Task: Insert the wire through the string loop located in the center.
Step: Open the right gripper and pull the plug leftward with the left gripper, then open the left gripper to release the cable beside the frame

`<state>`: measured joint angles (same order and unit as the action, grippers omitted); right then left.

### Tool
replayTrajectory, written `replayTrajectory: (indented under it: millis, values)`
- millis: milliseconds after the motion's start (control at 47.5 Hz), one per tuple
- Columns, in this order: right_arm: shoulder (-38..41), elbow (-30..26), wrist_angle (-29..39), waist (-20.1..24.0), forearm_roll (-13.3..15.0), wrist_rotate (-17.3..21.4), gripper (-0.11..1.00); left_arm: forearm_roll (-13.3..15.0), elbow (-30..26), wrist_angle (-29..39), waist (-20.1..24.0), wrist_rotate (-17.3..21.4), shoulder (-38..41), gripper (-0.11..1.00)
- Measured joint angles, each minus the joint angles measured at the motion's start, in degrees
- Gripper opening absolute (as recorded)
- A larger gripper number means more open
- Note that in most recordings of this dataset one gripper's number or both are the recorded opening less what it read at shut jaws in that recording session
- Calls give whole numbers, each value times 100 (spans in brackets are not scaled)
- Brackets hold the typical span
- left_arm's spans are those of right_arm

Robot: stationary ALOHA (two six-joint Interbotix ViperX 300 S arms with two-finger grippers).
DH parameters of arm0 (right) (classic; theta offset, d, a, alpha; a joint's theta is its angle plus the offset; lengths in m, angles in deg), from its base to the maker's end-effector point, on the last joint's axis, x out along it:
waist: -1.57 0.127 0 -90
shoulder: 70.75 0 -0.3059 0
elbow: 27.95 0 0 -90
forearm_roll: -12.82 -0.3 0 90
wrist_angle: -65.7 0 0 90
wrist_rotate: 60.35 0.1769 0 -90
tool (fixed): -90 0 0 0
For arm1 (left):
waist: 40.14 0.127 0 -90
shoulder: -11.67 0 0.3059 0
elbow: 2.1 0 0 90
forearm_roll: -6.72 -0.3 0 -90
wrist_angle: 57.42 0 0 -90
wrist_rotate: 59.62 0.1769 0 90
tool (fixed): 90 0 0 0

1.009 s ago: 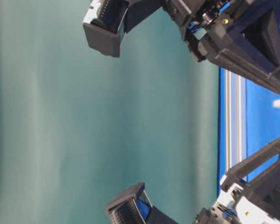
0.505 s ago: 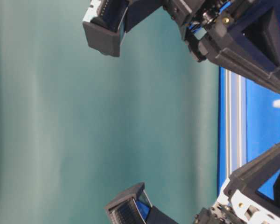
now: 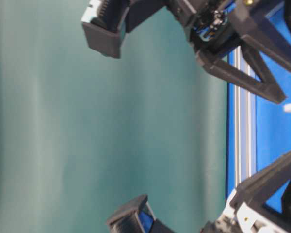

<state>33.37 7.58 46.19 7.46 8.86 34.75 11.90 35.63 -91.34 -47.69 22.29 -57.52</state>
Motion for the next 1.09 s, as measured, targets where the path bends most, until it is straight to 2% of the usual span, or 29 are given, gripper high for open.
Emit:
replayTrajectory:
  millis: [294,799,988,1094]
  values:
    - [-492,290,211,44,0,-9,90,-9,712,0,-149,0,-659,8]
    - [-800,404,360,97,0,-9,90,-9,2549,9,-308,-44,-2452,8]
    - [-835,378,439,97,0,-9,90,-9,3006,229,-396,-18,-3006,8]
    - [-835,360,448,97,0,-9,90,0,3059,439,-396,-18,-3138,8]
